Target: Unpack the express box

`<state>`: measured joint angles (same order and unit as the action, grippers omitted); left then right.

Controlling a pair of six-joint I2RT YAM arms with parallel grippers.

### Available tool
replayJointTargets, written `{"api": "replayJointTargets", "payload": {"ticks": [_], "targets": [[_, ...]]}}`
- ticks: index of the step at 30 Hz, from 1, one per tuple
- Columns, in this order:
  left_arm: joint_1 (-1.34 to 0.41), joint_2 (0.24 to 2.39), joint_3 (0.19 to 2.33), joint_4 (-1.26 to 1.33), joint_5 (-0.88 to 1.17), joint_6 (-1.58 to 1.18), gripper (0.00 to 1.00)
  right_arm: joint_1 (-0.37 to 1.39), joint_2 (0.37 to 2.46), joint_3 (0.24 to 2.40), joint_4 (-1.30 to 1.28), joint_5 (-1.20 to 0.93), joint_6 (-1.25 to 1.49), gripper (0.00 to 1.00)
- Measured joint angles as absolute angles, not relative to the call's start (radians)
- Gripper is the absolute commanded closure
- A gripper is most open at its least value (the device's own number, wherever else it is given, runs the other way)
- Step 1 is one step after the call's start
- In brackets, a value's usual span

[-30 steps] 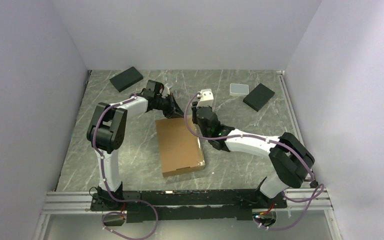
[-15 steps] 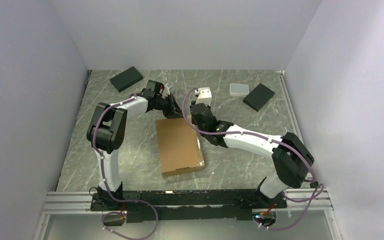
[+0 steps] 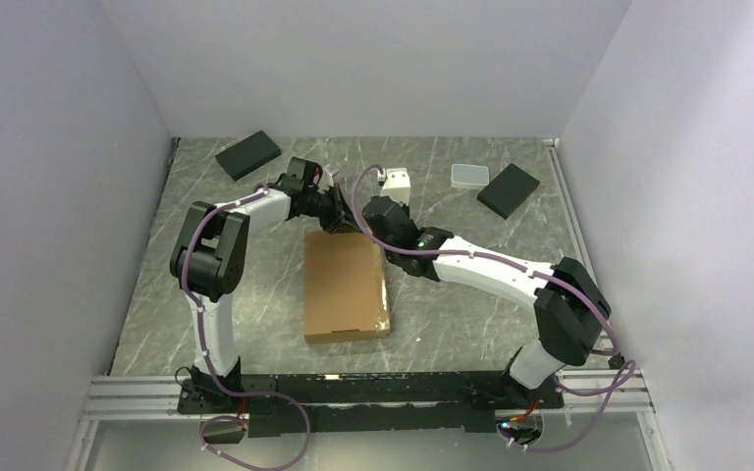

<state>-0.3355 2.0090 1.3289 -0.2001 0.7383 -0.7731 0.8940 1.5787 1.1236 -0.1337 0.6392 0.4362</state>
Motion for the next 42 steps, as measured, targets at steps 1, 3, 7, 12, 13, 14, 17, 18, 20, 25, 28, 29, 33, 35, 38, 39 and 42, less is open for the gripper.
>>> {"api": "replayJointTargets", "payload": {"ticks": [1, 3, 7, 12, 13, 14, 17, 18, 20, 25, 28, 29, 33, 35, 38, 39, 42], "targets": [[-0.336, 2.009, 1.329, -0.2, 0.739, -0.773, 1.0, 0.897, 1.581, 1.131, -0.147, 0.645, 0.446, 1.0], [-0.336, 2.008, 1.329, -0.201, 0.739, -0.772, 0.97, 0.9, 1.584, 1.137, -0.162, 0.65, 0.459, 1.0], [-0.338, 1.985, 1.331, -0.231, 0.701, -0.736, 0.64, 0.903, 1.6, 1.153, -0.19, 0.651, 0.472, 1.0], [-0.301, 1.814, 1.278, -0.297, 0.598, -0.676, 0.35, 0.905, 1.624, 1.18, -0.217, 0.655, 0.472, 1.0], [-0.285, 1.763, 1.257, -0.307, 0.588, -0.666, 0.3, 0.905, 1.624, 1.181, -0.219, 0.655, 0.472, 1.0], [-0.263, 1.696, 1.225, -0.305, 0.58, -0.658, 0.27, 0.905, 1.624, 1.181, -0.22, 0.654, 0.471, 1.0], [-0.187, 1.457, 1.097, -0.304, 0.572, -0.618, 0.24, 0.905, 1.624, 1.181, -0.22, 0.653, 0.464, 1.0], [-0.171, 1.39, 1.064, -0.307, 0.571, -0.599, 0.24, 0.904, 1.624, 1.182, -0.22, 0.65, 0.461, 1.0], [-0.165, 1.267, 1.002, -0.304, 0.576, -0.55, 0.25, 0.902, 1.624, 1.183, -0.22, 0.644, 0.451, 1.0], [-0.272, 0.975, 0.832, -0.283, 0.557, -0.35, 0.31, 0.895, 1.627, 1.192, -0.224, 0.624, 0.425, 1.0], [-0.49, 0.813, 0.723, -0.242, 0.494, -0.202, 0.36, 0.889, 1.627, 1.192, -0.223, 0.611, 0.409, 1.0], [-0.548, 0.786, 0.703, -0.237, 0.484, -0.163, 0.38, 0.887, 1.627, 1.192, -0.223, 0.608, 0.405, 1.0], [-0.746, 0.779, 0.685, -0.236, 0.438, 0.035, 0.34, 0.878, 1.627, 1.192, -0.218, 0.588, 0.389, 1.0], [-0.867, 0.825, 0.685, -0.238, 0.368, 0.125, 0.34, 0.874, 1.627, 1.192, -0.217, 0.58, 0.385, 1.0], [-1.106, 0.938, 0.675, -0.224, 0.228, 0.258, 0.34, 0.868, 1.627, 1.194, -0.217, 0.569, 0.386, 1.0], [-1.164, 0.973, 0.665, -0.21, 0.178, 0.287, 0.33, 0.867, 1.627, 1.194, -0.218, 0.567, 0.386, 1.0], [-1.265, 1.05, 0.6, -0.113, 0.046, 0.341, 0.32, 0.866, 1.627, 1.196, -0.22, 0.562, 0.388, 1.0]]}}
